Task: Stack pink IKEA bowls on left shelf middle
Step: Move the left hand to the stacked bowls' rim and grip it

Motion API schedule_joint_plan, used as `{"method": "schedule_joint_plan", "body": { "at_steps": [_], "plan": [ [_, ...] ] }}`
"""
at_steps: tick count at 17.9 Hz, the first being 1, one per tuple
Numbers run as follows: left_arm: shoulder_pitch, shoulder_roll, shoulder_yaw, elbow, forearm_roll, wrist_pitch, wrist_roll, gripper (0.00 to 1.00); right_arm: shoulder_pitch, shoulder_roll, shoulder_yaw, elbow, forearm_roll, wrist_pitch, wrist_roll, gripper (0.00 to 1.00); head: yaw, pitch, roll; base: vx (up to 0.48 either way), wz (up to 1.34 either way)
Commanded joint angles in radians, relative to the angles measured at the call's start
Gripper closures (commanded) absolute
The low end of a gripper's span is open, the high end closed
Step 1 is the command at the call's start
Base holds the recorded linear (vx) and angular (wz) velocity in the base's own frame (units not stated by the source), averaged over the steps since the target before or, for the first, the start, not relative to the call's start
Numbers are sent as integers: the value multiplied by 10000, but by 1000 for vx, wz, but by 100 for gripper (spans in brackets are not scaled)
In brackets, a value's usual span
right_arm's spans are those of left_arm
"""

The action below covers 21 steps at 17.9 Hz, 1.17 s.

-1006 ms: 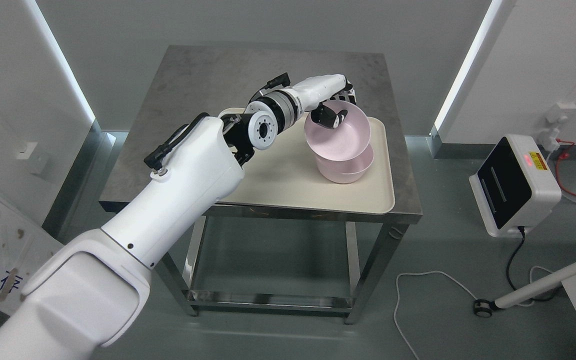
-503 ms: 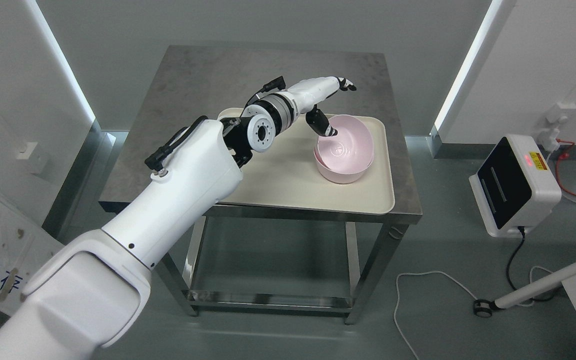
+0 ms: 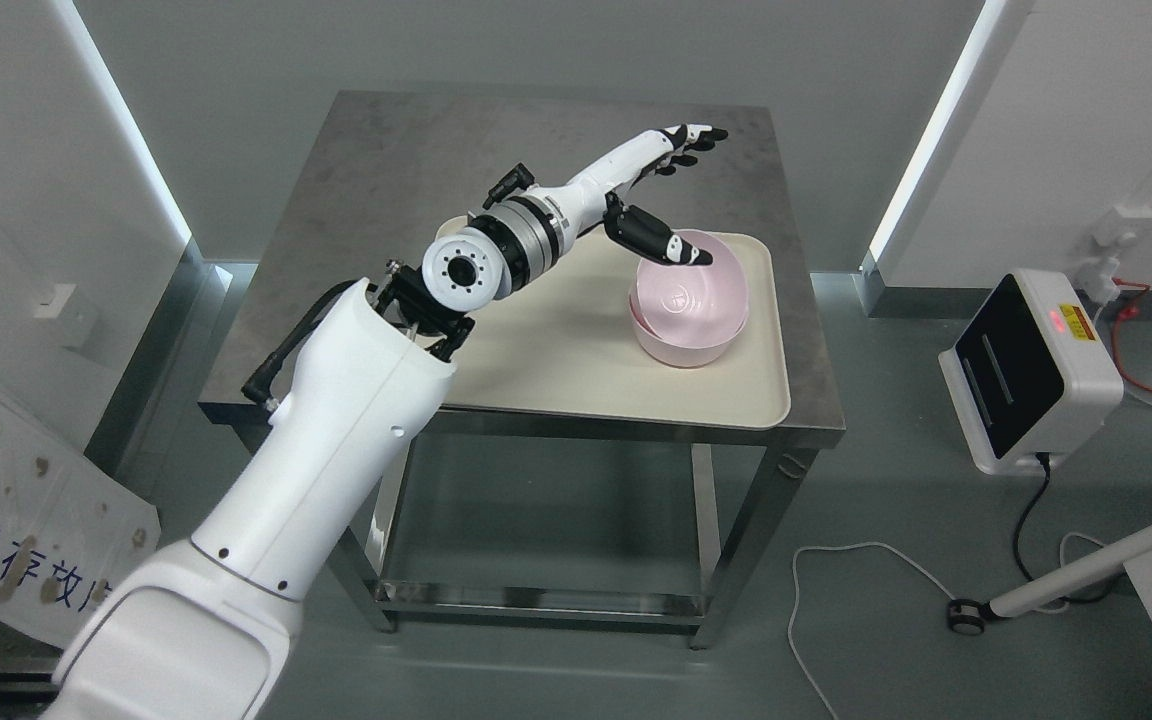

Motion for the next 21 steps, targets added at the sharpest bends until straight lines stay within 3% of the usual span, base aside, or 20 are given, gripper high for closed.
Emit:
{"method": "schedule_joint_plan", "body": {
  "at_steps": [1, 2, 7, 12, 16, 21],
  "plan": [
    [1620, 171, 673, -4185, 1160, -52, -1185, 3, 31, -175, -107, -337, 0, -2, 0, 0, 0, 0, 0, 0, 0],
    [1605, 171, 120, -4169, 1054, -22, -1170, 3, 16, -175, -107, -337, 0, -2, 0, 0, 0, 1, 0, 0, 0],
    [1605, 171, -1877, -3650, -2224, 450, -1155, 4, 31, -175, -107, -337, 0, -2, 0, 0, 0, 1, 0, 0, 0],
    [1391, 171, -2217, -2623, -3853, 1847, -1155, 6, 16, -175, -107, -337, 0, -2, 0, 0, 0, 1, 0, 0, 0],
    [1145, 171, -2186, -2130, -4192, 2538, -1170, 9, 16, -175, -107, -337, 0, -2, 0, 0, 0, 1, 0, 0, 0],
    [1099, 171, -2186, -1900, -4790, 2570, -1231, 21, 16, -175, -107, -337, 0, -2, 0, 0, 0, 1, 0, 0, 0]
  ]
}}
